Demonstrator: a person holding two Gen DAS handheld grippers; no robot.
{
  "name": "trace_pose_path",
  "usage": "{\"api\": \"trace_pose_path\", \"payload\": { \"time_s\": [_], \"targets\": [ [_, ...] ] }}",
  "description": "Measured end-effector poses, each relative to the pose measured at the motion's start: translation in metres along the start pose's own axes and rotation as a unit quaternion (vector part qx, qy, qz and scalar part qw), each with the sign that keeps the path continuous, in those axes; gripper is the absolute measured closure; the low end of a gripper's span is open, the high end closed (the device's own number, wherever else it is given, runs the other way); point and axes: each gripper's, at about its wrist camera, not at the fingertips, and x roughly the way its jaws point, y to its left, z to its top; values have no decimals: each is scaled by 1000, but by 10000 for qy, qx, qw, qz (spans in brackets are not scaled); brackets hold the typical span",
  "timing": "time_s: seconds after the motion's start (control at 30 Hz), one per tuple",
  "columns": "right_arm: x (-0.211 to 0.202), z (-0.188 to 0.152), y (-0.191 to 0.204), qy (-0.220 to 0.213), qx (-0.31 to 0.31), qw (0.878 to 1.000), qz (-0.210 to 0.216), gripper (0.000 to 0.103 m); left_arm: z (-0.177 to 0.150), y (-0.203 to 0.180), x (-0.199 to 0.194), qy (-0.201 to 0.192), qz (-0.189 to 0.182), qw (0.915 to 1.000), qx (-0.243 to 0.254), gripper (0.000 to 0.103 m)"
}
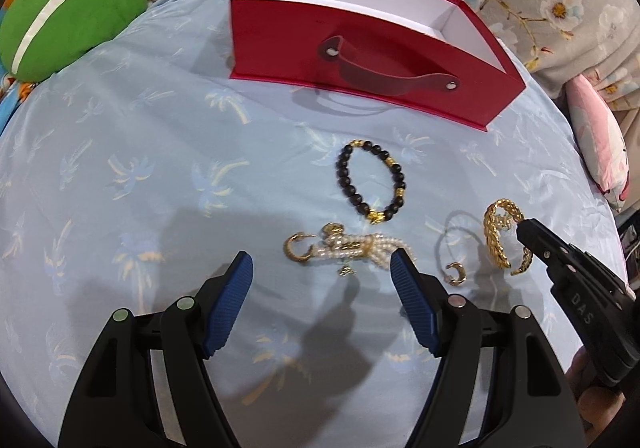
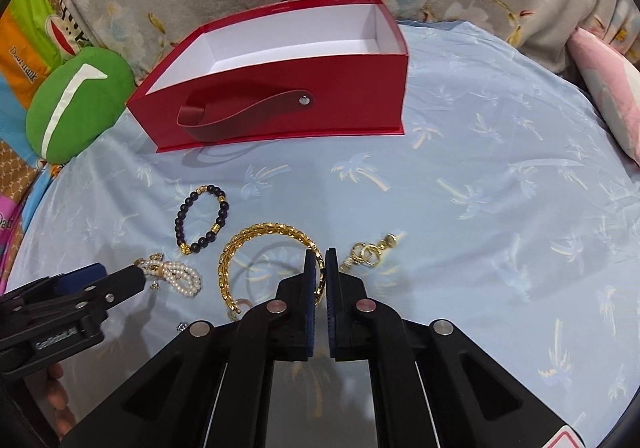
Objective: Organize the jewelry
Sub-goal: 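Grasp the pearl brooch with the left tool while the right tool grasps the gold chain bracelet, then lower the pearl brooch and gold bracelet into the red box, open both tools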
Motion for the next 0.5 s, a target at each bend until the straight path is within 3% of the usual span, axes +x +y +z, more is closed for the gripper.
{"api": "trace_pose_path", "payload": {
  "time_s": [0.2, 0.33, 0.5],
  "targets": [
    [-12, -1, -9, -72, 125, 9999, 24, 99, 4, -11, 10, -9, -92, 9998, 168, 47],
    [-15, -3, -13, -90, 173, 9998, 43, 99, 3, -13, 18, 37, -67, 9997, 219, 71],
    [-14, -5, -14, -66, 210, 9997, 82, 99, 3, -12, 15, -64, -183, 9995, 234, 80]
  ]
}}
